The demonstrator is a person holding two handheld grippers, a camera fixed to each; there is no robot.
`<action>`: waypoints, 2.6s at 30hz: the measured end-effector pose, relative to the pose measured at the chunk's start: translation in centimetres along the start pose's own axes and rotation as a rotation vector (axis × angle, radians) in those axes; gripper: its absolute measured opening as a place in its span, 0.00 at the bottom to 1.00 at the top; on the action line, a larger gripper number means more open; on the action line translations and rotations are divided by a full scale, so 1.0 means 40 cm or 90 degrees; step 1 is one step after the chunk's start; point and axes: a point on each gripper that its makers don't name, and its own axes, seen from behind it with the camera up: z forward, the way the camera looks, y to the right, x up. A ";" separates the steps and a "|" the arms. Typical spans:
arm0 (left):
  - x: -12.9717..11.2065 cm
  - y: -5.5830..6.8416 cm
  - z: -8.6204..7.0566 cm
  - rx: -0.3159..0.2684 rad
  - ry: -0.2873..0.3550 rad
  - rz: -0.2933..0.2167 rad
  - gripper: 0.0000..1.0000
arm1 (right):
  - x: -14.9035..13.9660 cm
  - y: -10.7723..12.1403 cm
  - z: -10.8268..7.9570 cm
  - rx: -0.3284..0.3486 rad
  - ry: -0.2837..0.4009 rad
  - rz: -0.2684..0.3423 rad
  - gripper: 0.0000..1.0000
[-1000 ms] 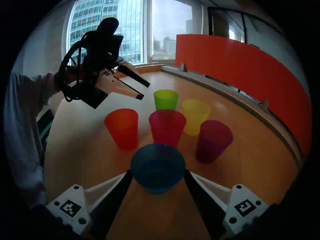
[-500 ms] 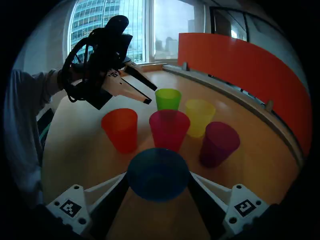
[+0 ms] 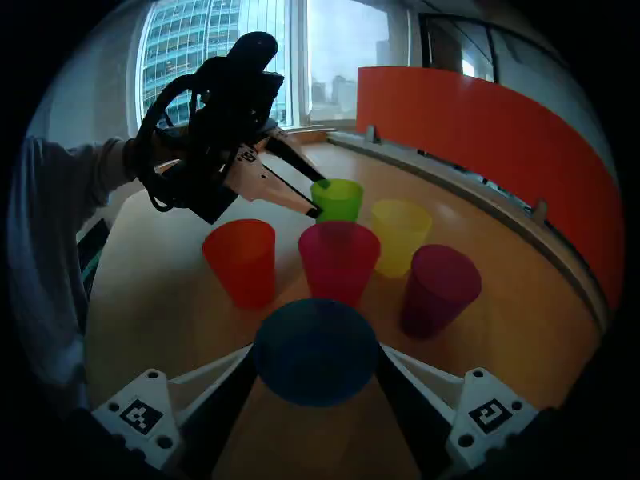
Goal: Pour water
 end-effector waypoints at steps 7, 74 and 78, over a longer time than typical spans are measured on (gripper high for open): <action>0.009 0.006 0.027 -0.005 -0.004 -0.001 1.00 | -0.003 0.004 -0.007 0.000 0.001 0.005 1.00; 0.184 0.065 -0.255 0.046 0.183 -0.036 0.87 | 0.165 -0.010 -0.212 -0.083 0.165 0.027 0.91; 0.200 0.080 -0.299 0.051 0.213 -0.043 0.87 | 0.188 -0.014 -0.234 -0.091 0.187 0.031 0.91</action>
